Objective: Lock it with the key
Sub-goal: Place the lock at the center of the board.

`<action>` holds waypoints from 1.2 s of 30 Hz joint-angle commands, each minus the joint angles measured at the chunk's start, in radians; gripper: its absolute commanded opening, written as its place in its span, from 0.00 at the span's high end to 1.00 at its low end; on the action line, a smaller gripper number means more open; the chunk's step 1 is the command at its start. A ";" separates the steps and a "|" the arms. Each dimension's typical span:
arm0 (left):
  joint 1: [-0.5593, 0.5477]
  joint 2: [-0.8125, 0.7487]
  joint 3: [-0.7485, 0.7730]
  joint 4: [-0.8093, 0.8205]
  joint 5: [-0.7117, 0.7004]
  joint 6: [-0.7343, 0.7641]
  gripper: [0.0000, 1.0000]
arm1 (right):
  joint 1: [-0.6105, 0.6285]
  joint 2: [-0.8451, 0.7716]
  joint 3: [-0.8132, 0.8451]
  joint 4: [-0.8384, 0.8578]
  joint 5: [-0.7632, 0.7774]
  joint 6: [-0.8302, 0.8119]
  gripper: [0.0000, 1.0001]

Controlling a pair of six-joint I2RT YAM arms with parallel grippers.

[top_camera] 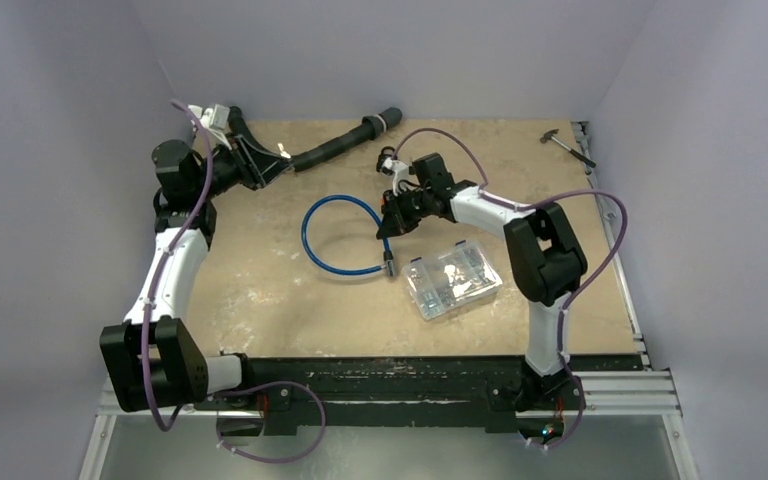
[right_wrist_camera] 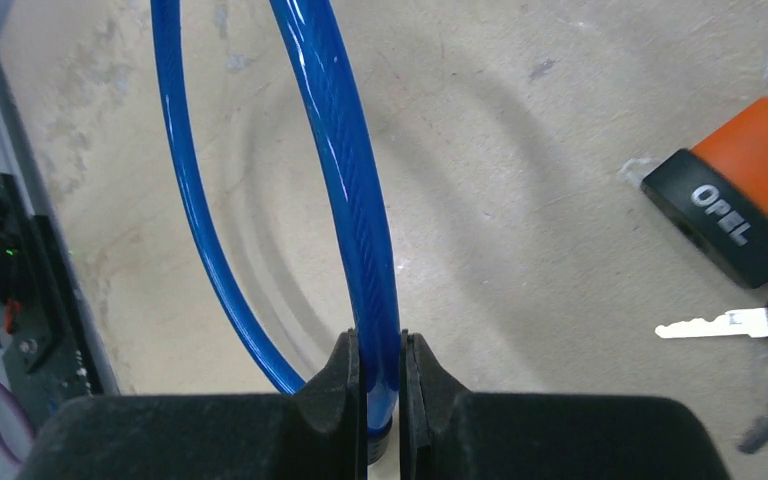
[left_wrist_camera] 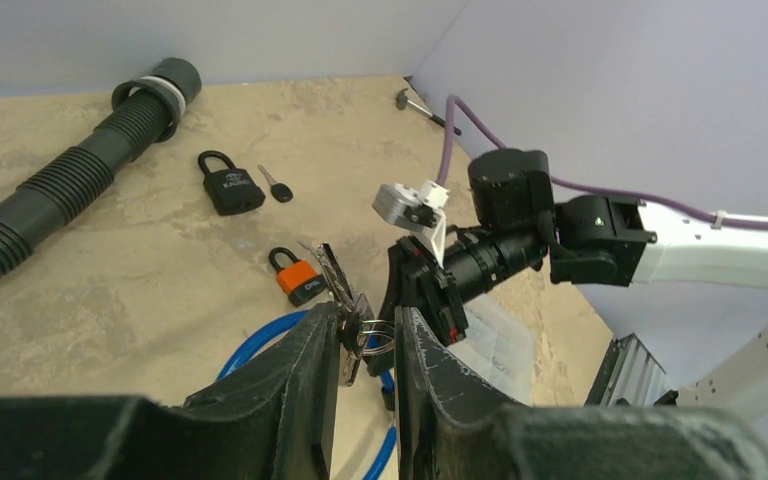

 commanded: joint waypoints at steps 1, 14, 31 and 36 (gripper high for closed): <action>-0.032 -0.018 0.010 -0.002 -0.011 0.058 1.00 | 0.000 0.070 0.164 -0.146 0.056 -0.198 1.00; -0.046 -0.027 0.003 0.009 -0.038 0.040 1.00 | 0.022 0.254 0.489 -0.448 0.131 -0.540 1.00; -0.047 0.025 0.054 -0.002 -0.023 0.100 1.00 | 0.043 0.237 0.560 -0.433 0.023 -0.450 0.52; -0.053 0.061 0.079 -0.004 -0.011 0.105 1.00 | -0.010 0.151 0.518 -0.325 -0.055 -0.275 0.27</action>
